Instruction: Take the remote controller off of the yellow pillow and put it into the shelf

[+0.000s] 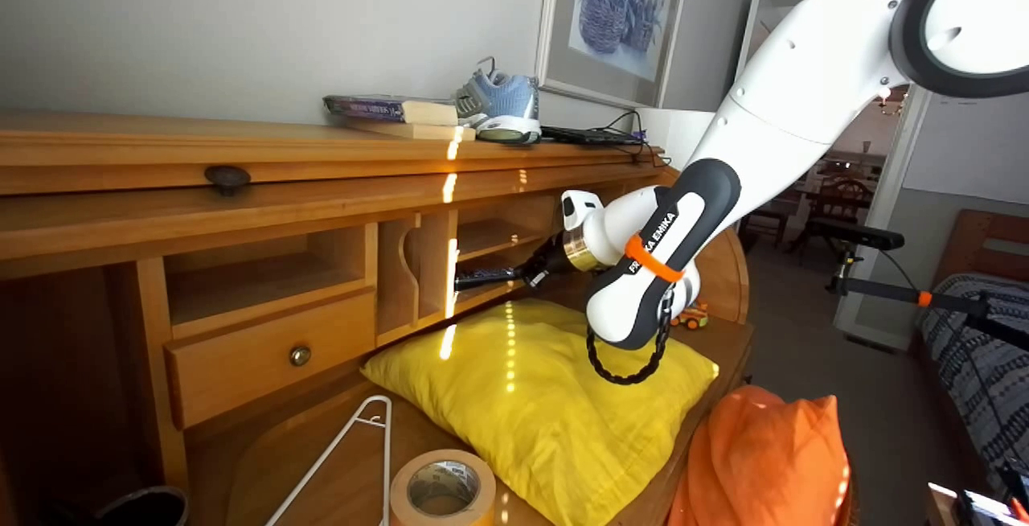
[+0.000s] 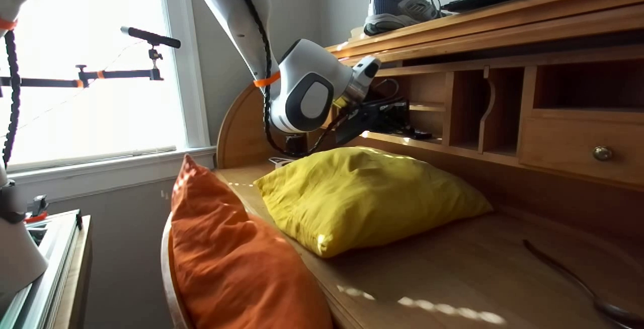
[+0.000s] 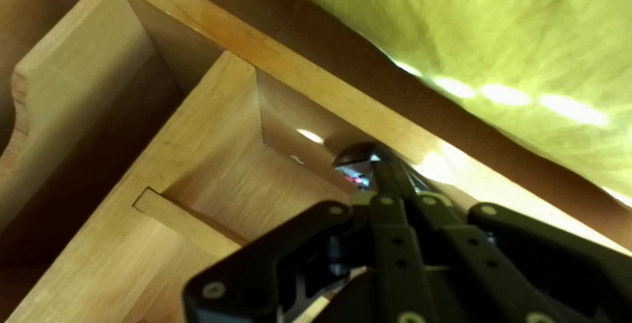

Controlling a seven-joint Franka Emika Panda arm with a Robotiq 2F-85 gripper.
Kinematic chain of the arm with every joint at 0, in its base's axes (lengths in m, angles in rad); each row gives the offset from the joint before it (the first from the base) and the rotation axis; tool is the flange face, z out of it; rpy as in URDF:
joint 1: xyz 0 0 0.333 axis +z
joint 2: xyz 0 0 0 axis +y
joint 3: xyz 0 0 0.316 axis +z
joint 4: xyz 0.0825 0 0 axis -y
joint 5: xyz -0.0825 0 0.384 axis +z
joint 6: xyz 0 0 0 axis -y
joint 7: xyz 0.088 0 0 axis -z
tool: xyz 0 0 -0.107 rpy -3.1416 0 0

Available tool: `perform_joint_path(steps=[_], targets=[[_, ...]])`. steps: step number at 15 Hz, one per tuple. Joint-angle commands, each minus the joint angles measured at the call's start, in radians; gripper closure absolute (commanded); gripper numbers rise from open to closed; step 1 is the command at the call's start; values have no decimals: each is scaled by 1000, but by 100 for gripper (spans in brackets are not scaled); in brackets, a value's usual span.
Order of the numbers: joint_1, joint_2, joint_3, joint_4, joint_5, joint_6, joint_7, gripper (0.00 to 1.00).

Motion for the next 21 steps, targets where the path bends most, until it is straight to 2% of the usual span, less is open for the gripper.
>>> perform_joint_path(steps=[1,7,11,16,21], targets=[[-22,36,7,55,-44,-13,37,100],[-44,64,20,100,-70,-7,60,100],[-43,38,20,74,-61,-13,80,100],[-21,-43,12,-27,-37,-23,97,100],[18,-150,-8,-185,14,-31,92,100]])
